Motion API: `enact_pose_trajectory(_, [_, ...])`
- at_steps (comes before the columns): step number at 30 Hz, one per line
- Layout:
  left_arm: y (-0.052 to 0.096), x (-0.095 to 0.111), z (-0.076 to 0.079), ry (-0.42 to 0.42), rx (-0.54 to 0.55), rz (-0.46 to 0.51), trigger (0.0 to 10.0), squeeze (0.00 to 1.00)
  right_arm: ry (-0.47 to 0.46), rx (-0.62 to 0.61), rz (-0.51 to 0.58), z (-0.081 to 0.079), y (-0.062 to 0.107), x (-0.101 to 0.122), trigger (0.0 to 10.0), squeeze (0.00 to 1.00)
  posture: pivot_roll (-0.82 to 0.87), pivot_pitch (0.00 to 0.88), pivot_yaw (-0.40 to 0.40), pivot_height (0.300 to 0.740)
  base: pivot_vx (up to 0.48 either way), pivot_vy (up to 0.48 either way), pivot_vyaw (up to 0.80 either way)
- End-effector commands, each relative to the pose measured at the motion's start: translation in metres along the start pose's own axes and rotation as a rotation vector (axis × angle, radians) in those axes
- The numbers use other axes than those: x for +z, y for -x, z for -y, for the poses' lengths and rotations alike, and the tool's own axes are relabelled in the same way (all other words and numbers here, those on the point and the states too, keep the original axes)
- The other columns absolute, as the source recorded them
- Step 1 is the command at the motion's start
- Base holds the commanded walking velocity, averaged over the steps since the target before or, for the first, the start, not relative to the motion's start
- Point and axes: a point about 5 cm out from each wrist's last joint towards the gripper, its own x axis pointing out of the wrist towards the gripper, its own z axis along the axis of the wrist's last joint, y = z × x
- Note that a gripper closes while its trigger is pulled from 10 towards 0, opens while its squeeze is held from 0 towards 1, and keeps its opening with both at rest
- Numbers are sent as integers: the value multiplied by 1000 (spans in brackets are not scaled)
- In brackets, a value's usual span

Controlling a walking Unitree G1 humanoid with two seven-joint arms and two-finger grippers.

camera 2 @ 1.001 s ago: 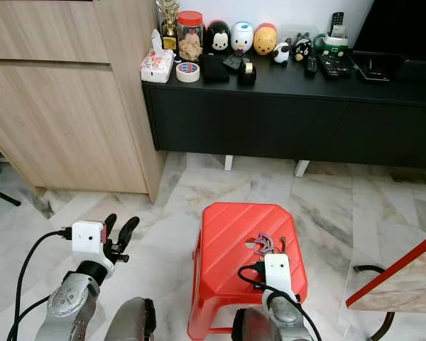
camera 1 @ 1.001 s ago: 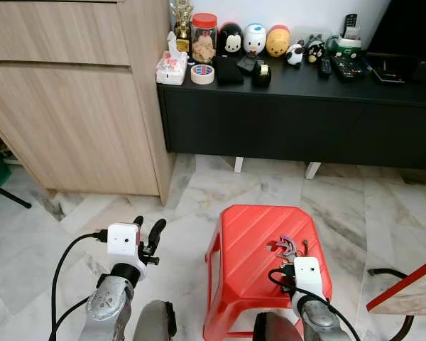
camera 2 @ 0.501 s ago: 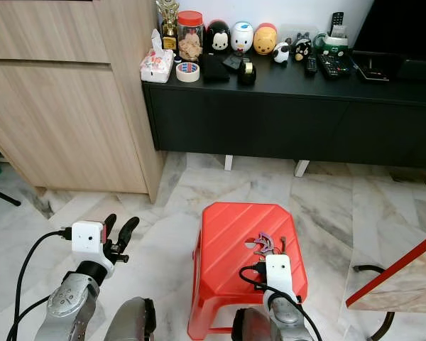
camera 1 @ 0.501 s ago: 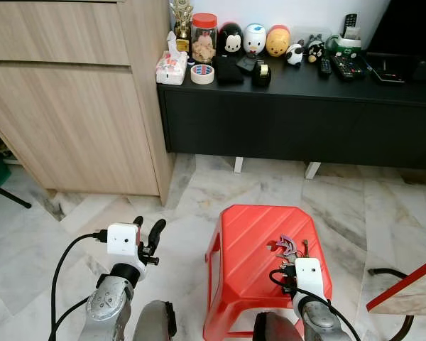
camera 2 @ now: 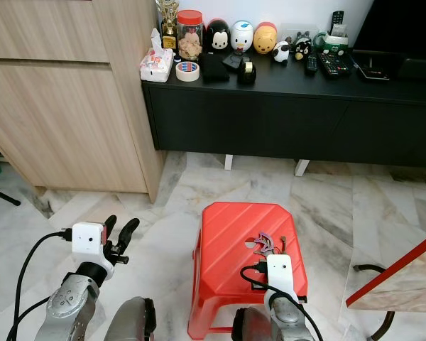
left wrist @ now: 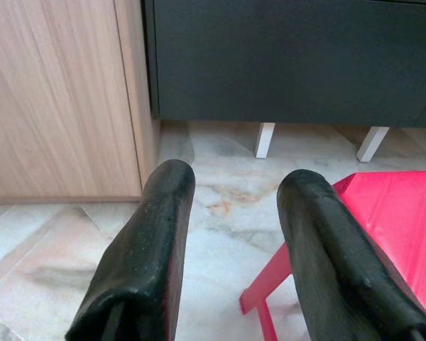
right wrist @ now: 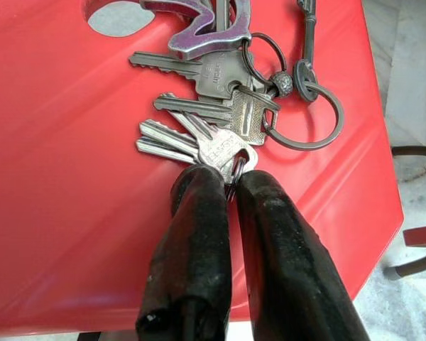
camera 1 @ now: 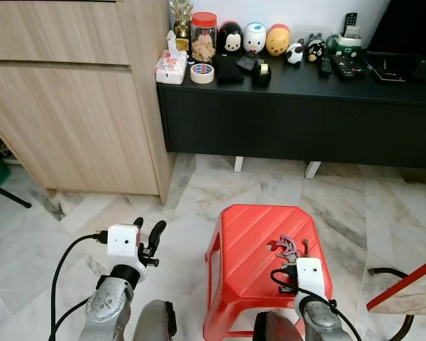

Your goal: Hang keys on a hook

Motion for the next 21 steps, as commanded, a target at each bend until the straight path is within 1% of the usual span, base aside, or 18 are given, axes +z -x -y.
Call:
enact_pose_trajectory(1, [1, -2, 1, -10, -11, -20, 10000, 0, -18, -16, -28, 4, 2, -8, 902, 0, 93, 109, -64, 616, 0, 0, 0])
enact_pose_trajectory(6, [1, -3, 1, -11, -13, -23, 10000, 0, -18, -16, -26, 4, 1, -8, 1020, 0, 95, 109, -64, 616, 0, 0, 0])
enact_pose_trajectory(8, [1, -3, 1, -12, -12, -24, 10000, 0, -19, -18, -25, 4, 1, -7, 824, 0, 92, 109, -64, 616, 0, 0, 0])
enact_pose_trajectory(9, [2, -3, 1, -12, -12, -25, 10000, 0, -18, -18, -24, 4, 1, -7, 0, 0, 93, 110, -65, 616, 0, 0, 0])
enact_pose_trajectory(12, [2, -3, 1, -13, -10, -25, 10000, 0, -25, -21, 1, 3, 1, -4, 0, 0, 93, 110, -66, 616, 0, 0, 0])
enact_pose_trajectory(13, [2, -4, 1, -14, -9, -26, 10000, 0, -46, -19, 40, 2, 2, 0, 0, 0, 93, 108, -66, 616, 0, 0, 0])
enact_pose_trajectory(15, [2, -4, 1, -14, -9, -27, 10000, 0, -51, -15, 87, 0, 2, 5, 0, 0, 93, 107, -67, 616, 0, 0, 0])
enact_pose_trajectory(16, [2, -4, 1, -14, -8, -28, 10000, 0, -50, 7, 167, -5, 4, 14, 0, 0, 91, 106, -68, 616, 0, 0, 0])
enact_pose_trajectory(17, [2, -5, 1, -14, -9, -28, 10000, 0, -52, 20, 202, -8, 6, 18, 0, 0, 91, 106, -68, 616, 0, 0, 0])
enact_pose_trajectory(21, [2, -5, 2, -22, -17, -30, 10000, 0, -62, 51, 268, -14, 10, 24, 0, 0, 89, 105, -70, 616, 0, 0, 0])
